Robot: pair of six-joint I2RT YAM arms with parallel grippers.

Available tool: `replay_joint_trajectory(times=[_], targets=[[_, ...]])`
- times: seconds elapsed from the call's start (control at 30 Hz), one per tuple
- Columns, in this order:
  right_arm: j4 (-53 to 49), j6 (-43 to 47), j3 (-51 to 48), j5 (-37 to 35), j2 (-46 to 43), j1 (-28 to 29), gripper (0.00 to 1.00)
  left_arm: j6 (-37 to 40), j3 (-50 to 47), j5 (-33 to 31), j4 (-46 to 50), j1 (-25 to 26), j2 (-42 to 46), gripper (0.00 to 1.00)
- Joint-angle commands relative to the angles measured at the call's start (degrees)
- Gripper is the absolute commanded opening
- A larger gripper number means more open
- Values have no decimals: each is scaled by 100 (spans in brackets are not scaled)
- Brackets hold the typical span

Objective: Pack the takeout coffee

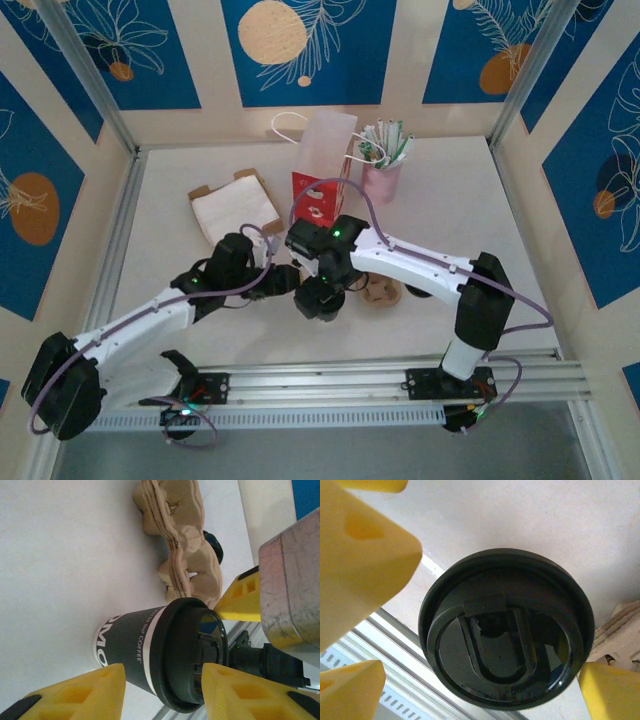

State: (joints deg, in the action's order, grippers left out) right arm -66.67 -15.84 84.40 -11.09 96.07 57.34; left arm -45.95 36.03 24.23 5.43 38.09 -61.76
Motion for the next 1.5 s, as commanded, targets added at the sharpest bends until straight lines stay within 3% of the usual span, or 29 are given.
replay_joint_trajectory(times=[0.0,0.17,0.23,0.53,1.0,1.47], targets=[[-214,28,104,118,-339,-28,99,135,301,37,131,-64,199,44],[-398,-95,202,33,-553,-30,100,237,406,-260,431,-80,423,46],[-390,-164,252,-46,-568,-39,94,262,407,-476,575,-99,560,46],[-537,-384,776,-578,86,-19,46,389,336,-1672,1386,-154,1584,47],[-600,-372,886,-683,680,119,44,367,184,-1659,1473,-242,1780,47],[-537,-453,334,-331,934,183,44,359,106,-1588,1426,-295,1790,47]])
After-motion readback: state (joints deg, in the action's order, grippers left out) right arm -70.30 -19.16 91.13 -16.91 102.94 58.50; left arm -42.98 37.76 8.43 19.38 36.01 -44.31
